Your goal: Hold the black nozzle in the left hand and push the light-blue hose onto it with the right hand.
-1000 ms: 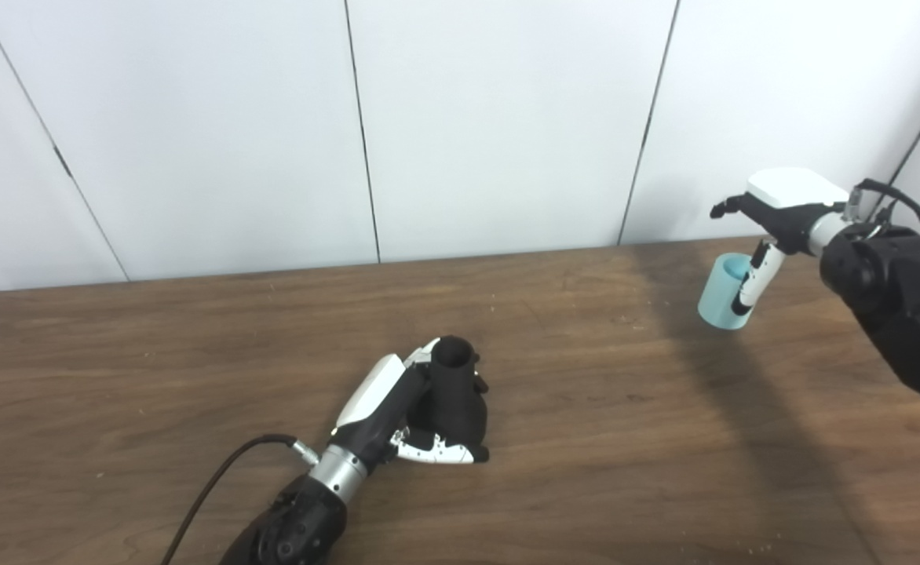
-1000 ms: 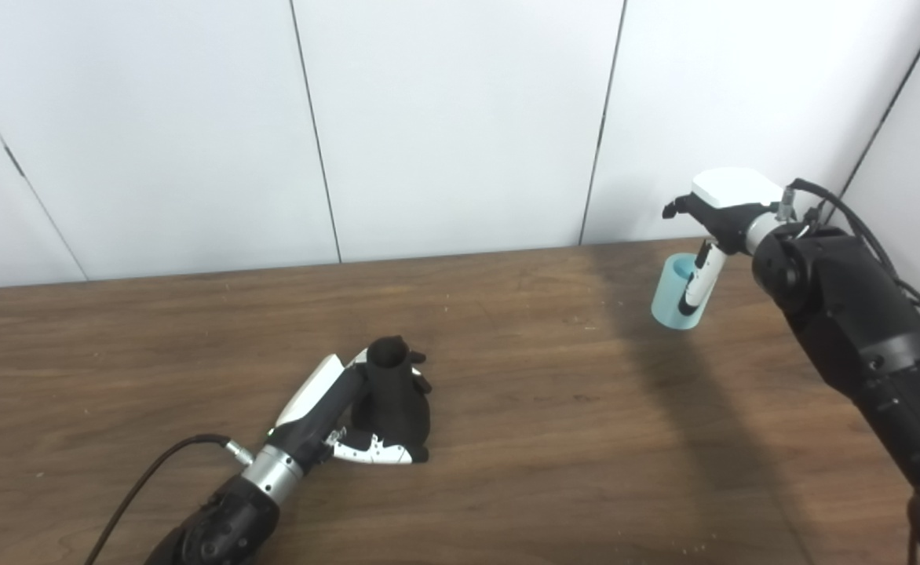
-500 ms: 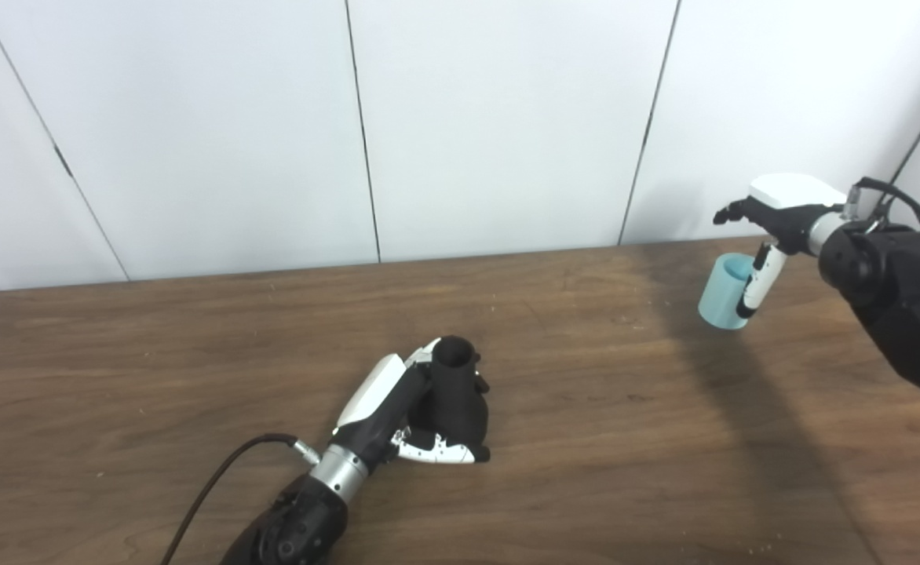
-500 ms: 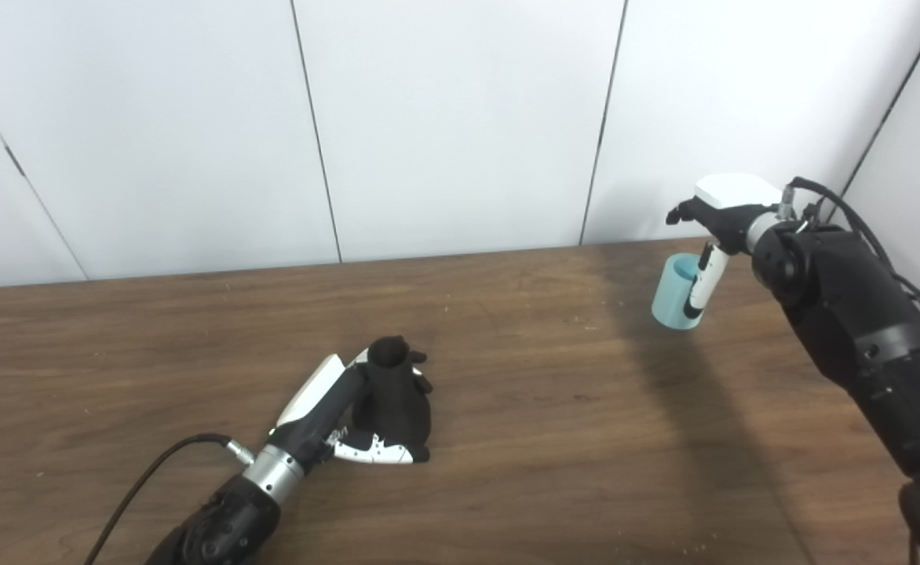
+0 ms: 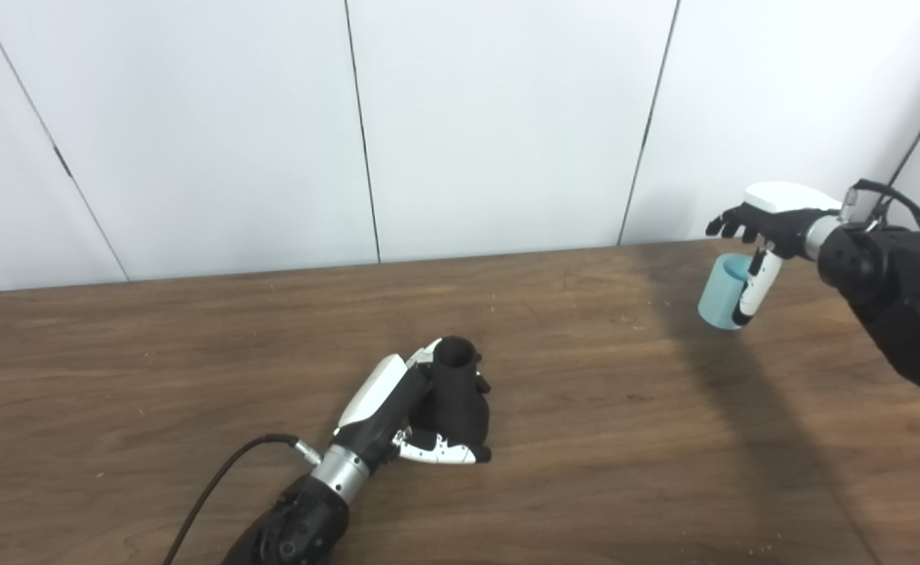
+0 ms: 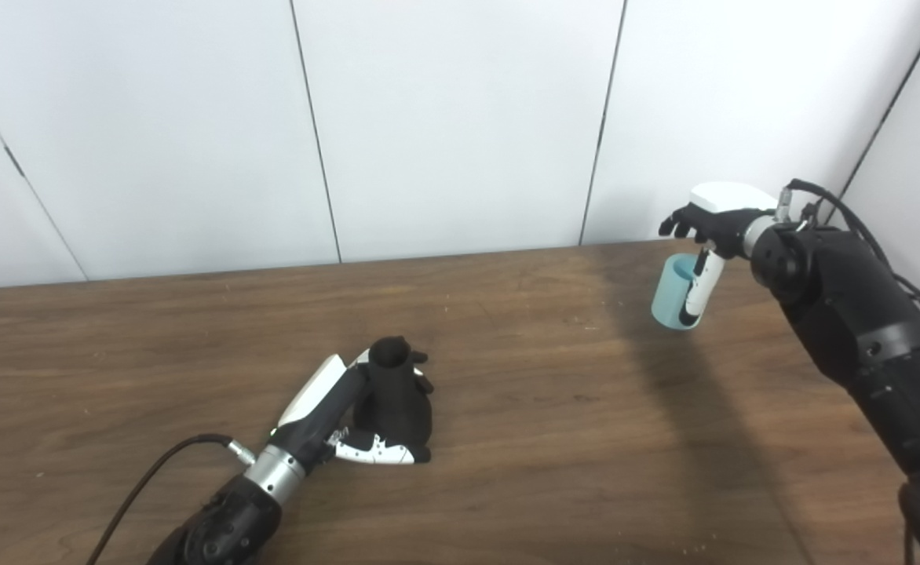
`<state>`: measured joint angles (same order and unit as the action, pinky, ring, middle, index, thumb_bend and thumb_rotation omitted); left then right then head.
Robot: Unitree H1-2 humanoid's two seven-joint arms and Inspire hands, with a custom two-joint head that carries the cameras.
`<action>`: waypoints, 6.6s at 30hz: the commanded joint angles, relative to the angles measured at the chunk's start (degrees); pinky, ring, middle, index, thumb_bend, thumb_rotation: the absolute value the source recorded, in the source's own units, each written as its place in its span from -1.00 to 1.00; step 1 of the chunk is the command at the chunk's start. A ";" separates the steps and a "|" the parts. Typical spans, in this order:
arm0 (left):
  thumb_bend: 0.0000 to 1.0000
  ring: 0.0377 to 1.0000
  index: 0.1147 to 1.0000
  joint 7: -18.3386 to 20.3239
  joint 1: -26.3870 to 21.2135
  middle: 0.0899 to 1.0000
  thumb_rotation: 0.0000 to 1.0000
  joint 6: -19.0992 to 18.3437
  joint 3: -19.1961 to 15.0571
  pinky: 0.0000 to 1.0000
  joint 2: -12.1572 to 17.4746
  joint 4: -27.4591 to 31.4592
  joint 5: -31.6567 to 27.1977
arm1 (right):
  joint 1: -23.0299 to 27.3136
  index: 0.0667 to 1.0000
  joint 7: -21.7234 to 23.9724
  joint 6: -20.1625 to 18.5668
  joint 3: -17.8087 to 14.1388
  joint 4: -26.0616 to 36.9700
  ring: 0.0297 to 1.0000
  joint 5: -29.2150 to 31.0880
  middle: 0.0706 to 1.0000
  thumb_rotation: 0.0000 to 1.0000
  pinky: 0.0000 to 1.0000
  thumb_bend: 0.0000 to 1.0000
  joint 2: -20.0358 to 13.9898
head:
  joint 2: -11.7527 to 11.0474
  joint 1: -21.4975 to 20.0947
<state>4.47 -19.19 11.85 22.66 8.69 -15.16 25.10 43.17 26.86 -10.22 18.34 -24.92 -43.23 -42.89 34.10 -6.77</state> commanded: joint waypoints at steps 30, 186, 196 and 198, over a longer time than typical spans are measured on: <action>0.05 0.95 -0.17 1.92 5.30 0.62 -0.85 -2.14 1.81 1.00 0.33 -2.29 1.10 | 2.91 0.33 -3.81 2.70 0.10 -0.39 0.14 -1.45 0.16 -0.81 0.09 0.81 -2.15 | 0.88 -0.08; 0.05 0.93 -0.17 1.36 4.16 0.62 -0.85 -4.82 3.43 1.00 -3.50 -1.09 2.26 | 14.13 -0.05 25.32 11.92 6.47 37.31 -0.37 13.33 -0.21 -1.00 -0.50 0.05 14.56 | 0.98 7.30; 0.05 0.93 -0.17 1.39 4.25 0.62 -0.85 -4.89 3.48 1.00 -3.52 -0.95 2.27 | 13.26 -0.11 25.32 13.83 7.83 38.51 -0.58 10.37 -0.15 -1.00 -0.70 0.06 14.93 | 1.15 7.45; 0.05 0.93 -0.17 1.47 4.24 0.62 -0.85 -4.93 3.50 1.00 -3.50 -0.88 2.26 | 13.16 -0.11 25.17 14.31 7.77 38.80 -0.62 10.48 -0.14 -1.00 -0.74 0.06 15.00 | 1.19 7.30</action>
<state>4.38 -18.62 8.65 24.41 5.84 -13.61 26.21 54.65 52.52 2.98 26.45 12.48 -32.53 -27.80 35.24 0.62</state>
